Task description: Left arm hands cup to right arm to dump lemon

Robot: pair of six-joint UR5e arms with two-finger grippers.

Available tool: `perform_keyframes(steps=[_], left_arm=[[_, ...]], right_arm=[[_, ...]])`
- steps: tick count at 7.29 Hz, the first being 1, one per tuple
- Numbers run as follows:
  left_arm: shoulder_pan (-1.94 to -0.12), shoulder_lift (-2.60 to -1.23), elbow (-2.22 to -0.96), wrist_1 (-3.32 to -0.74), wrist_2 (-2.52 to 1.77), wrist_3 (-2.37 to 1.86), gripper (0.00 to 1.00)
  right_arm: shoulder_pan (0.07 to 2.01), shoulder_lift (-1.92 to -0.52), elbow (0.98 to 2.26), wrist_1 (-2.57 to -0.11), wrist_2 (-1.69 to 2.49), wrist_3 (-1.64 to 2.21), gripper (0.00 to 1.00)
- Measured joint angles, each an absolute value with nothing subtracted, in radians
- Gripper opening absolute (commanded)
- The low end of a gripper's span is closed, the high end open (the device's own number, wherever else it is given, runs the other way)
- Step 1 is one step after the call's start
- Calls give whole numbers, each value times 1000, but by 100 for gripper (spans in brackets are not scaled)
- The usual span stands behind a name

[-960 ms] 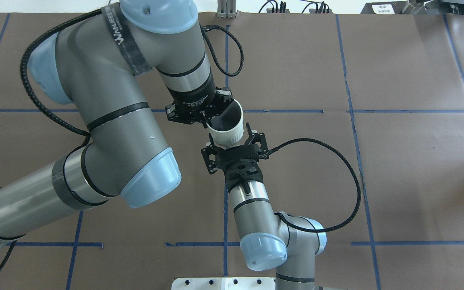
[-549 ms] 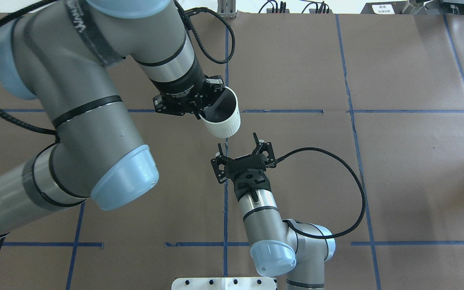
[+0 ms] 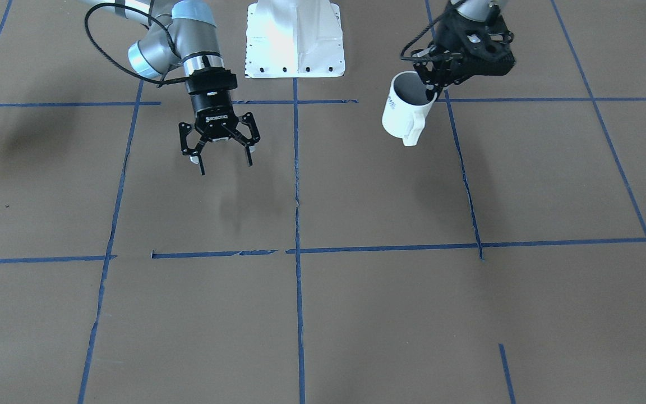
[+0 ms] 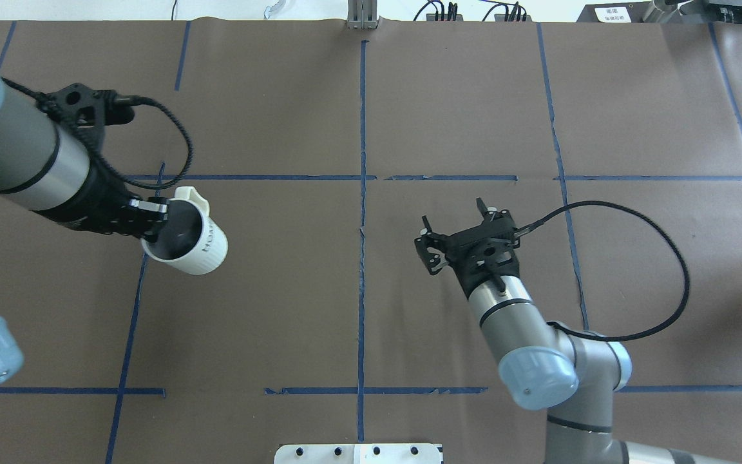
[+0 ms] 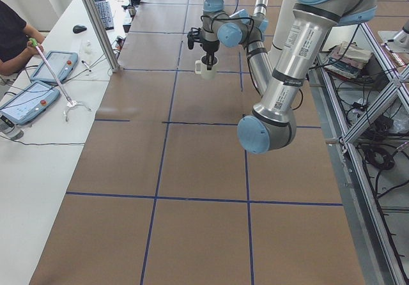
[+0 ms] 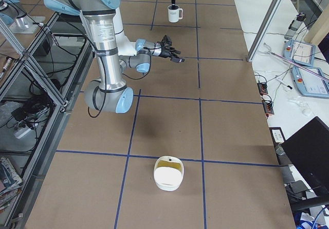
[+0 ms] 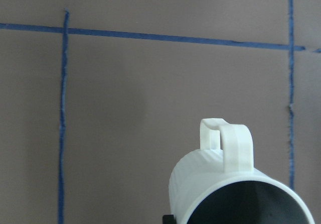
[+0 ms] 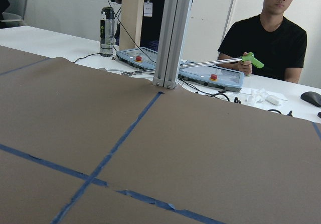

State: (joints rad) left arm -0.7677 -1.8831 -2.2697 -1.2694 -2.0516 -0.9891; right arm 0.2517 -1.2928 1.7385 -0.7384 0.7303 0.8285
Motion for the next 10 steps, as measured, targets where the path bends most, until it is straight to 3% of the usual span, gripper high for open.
perform_keyframes(steps=[1,3,7,10], left_arm=[[-813,-1767,-2287,-1324,-2050,-876,0],[-916,-1638,-2199,-1477,-2058,-707,0],[-1081,-1579,-1886,-1736,-2241,-531,2],[-1092,-1537,-1822,-1761,-2327,-594,3]], right_arm=[[314,-1356,1797,-738,830,828,100],[489,-1425,1855,-751,1094,828,100],[873,-1473,1877,-853,1664,812,100],[1030,-1548,1926,-896,1890,755,100]])
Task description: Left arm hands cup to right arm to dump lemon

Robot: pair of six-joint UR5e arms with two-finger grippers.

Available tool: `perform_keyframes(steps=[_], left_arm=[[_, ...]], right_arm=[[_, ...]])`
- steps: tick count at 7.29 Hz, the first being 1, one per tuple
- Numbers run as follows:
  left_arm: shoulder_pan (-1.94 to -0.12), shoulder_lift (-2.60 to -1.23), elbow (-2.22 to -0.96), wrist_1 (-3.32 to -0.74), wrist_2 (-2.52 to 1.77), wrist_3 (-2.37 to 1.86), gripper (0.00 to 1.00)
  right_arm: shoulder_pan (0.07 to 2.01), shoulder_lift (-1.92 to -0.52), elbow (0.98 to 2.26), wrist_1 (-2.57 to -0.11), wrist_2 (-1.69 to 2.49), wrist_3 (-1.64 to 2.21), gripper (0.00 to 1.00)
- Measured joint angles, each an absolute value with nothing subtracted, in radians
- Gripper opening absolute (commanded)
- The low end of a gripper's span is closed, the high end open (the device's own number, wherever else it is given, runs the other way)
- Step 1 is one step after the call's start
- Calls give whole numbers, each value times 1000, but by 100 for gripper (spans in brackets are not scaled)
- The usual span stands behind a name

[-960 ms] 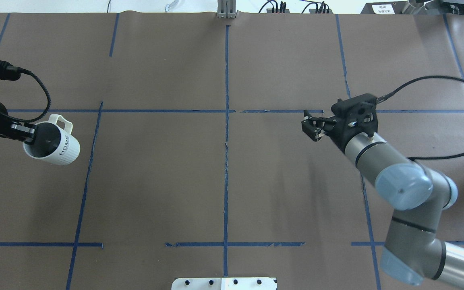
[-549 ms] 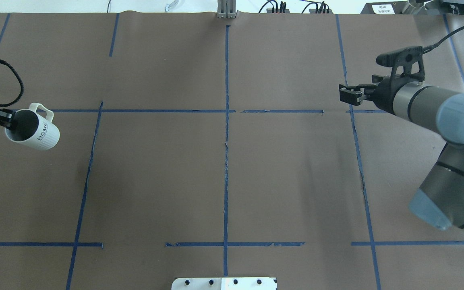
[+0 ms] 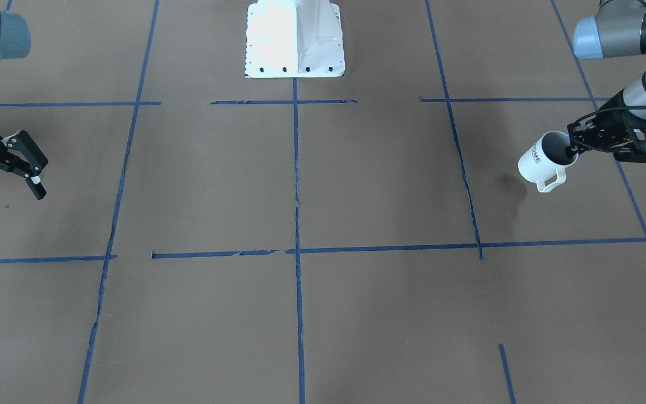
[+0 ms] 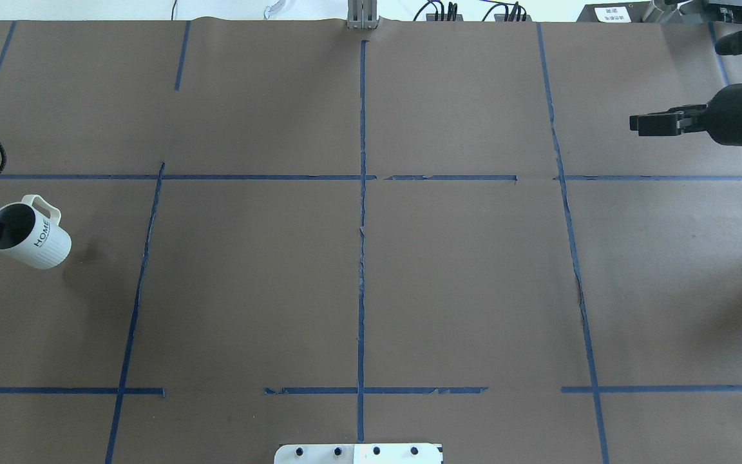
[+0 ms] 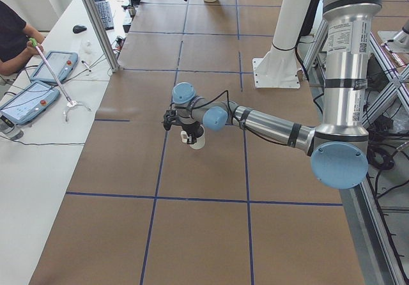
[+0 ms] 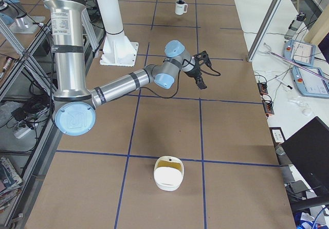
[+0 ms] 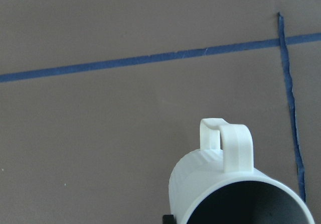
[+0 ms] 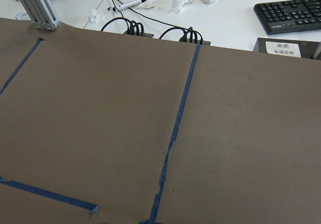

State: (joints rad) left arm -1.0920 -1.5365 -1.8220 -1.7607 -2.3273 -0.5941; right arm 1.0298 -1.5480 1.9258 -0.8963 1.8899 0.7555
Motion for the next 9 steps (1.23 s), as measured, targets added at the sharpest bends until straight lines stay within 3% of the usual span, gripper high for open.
perform_keyframes(steps=[3,6,7,8,9], left_arm=[[-1092,-1493,-1788,-1874,-2287,-611,3],[-1087,-1466,-1736,-2012,-2241,-611,18],[-1085,-1466,-1733,-2019,-2240,-611,74],[-1084,-1465,-1731,-2021,-2240,-611,100],[-1084,-1465,-1730,-2021,-2240,-612,100]], right_arm=[[1042,-1568,1949,-897,1913,747,100],[1042,-1568,1960,-898,1915,747,100],[1042,-1568,1965,-898,1915,747,100],[1042,-1568,1967,-899,1922,747,100],[1049,-1571,1968,-901,1949,747,100]])
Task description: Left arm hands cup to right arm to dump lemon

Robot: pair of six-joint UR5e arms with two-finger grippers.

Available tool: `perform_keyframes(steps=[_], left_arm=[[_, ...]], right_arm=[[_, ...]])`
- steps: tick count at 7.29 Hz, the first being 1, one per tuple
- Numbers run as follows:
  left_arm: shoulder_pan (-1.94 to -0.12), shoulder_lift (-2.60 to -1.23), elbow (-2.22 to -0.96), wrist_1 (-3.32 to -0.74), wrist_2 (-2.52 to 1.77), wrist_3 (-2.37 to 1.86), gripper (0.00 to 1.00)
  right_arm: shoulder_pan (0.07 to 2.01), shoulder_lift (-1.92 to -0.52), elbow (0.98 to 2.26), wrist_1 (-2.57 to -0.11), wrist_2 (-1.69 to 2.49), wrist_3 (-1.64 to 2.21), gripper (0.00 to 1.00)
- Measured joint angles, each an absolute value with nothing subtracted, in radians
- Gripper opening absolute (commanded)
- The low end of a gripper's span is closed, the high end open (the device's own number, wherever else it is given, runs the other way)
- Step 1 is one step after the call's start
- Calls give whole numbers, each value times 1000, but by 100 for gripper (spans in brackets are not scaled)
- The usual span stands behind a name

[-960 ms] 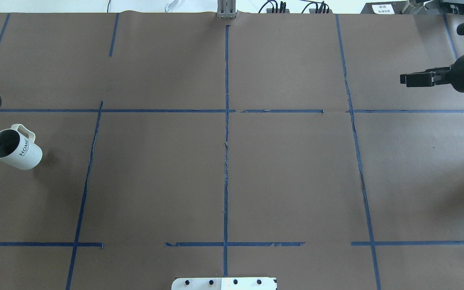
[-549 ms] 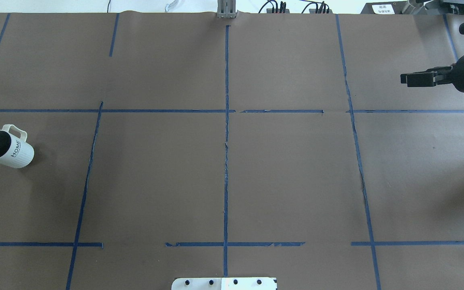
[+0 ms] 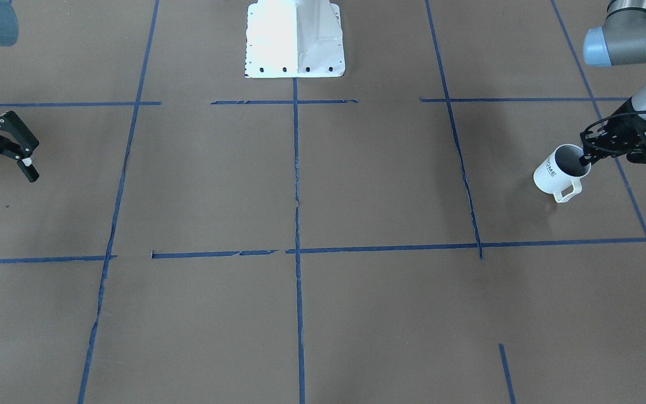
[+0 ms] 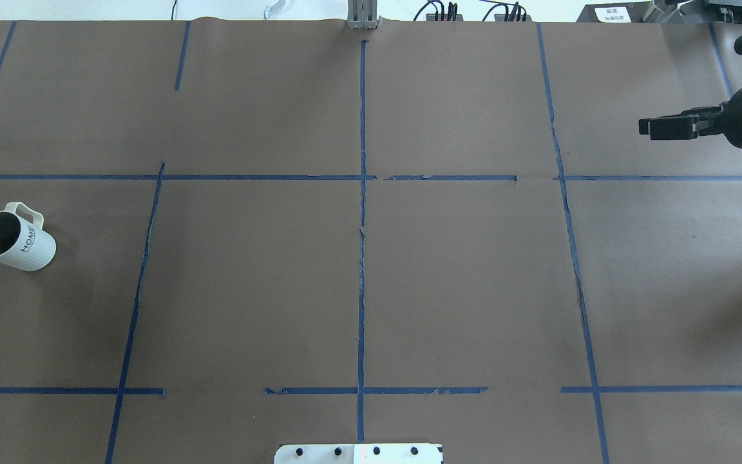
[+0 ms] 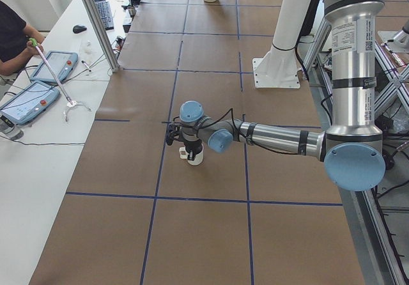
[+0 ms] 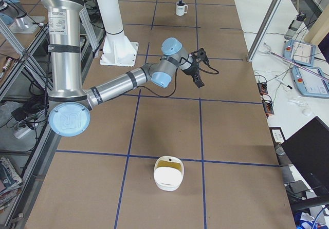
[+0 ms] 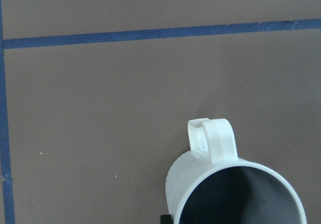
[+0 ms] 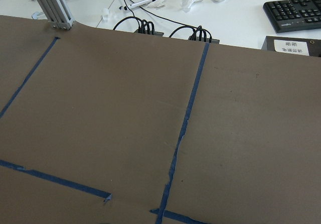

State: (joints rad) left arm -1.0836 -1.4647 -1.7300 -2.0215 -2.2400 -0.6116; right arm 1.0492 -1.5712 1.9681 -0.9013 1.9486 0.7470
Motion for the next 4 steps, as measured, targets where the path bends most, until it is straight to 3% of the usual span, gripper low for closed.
perform_keyframes(steps=[4], left_arm=[[-1220,-1456,-1817,-2009,-2320,-613,100]], right_arm=[[1256,-1627,1967,-1018,2224,620,100]])
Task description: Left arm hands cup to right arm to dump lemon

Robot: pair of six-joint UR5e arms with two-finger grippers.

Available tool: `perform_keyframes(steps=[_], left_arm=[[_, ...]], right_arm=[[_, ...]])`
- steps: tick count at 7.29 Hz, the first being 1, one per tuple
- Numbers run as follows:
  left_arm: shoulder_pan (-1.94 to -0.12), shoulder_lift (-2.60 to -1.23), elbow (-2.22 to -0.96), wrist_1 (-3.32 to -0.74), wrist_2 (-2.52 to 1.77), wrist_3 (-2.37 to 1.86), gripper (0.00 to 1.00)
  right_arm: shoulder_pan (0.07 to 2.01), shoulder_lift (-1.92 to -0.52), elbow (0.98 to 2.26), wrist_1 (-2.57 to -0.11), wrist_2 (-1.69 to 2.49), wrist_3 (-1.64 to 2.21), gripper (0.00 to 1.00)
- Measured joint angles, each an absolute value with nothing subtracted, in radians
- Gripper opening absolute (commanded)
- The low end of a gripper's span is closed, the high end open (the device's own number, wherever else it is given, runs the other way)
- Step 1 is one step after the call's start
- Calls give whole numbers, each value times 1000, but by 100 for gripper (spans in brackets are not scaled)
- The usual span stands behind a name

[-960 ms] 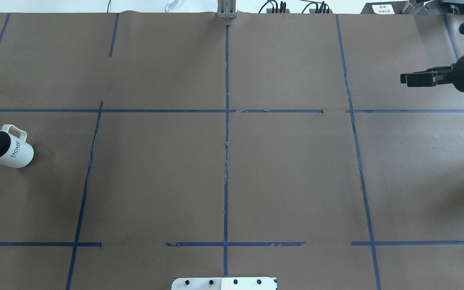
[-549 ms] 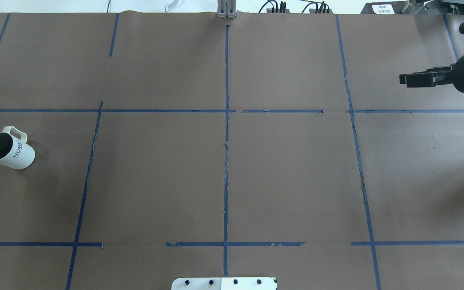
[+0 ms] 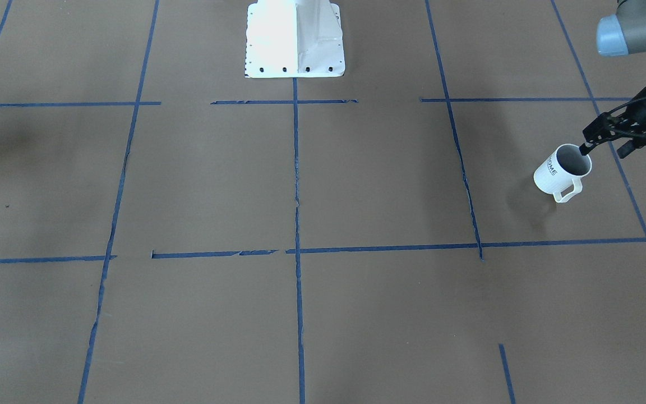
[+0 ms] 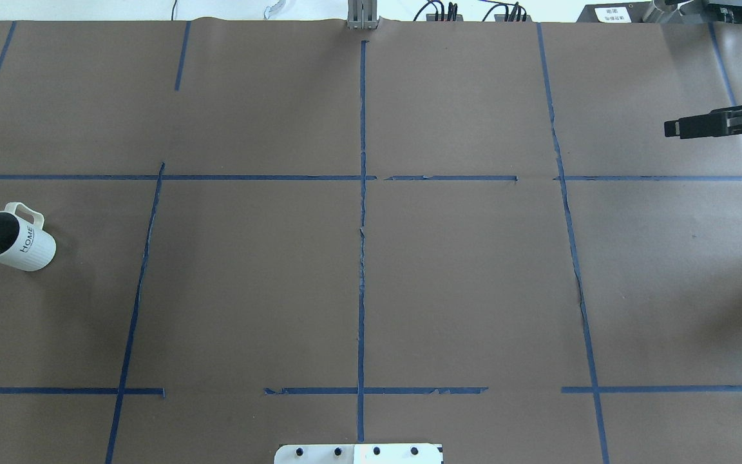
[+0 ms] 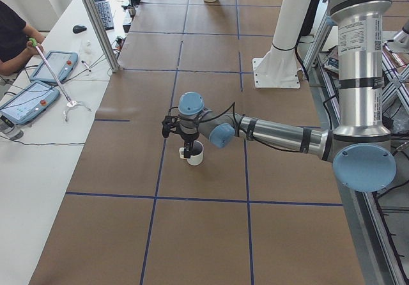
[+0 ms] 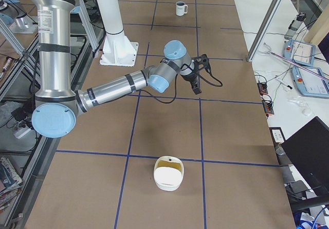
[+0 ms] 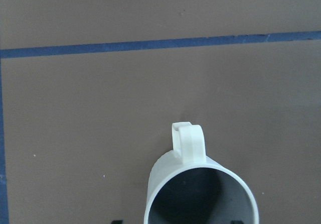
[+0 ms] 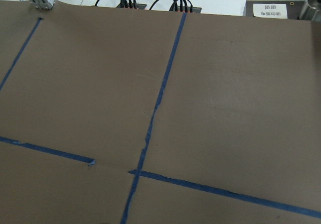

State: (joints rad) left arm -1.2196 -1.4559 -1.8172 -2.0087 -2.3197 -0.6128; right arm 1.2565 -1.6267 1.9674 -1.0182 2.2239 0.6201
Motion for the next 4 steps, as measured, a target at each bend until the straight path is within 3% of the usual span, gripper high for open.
perform_keyframes(steps=[4], left_arm=[[-1482,-1456,-1847,-1838,-2425,-267,100]], right_arm=[[1413,-1787,1983,-1252,2337,303,100]])
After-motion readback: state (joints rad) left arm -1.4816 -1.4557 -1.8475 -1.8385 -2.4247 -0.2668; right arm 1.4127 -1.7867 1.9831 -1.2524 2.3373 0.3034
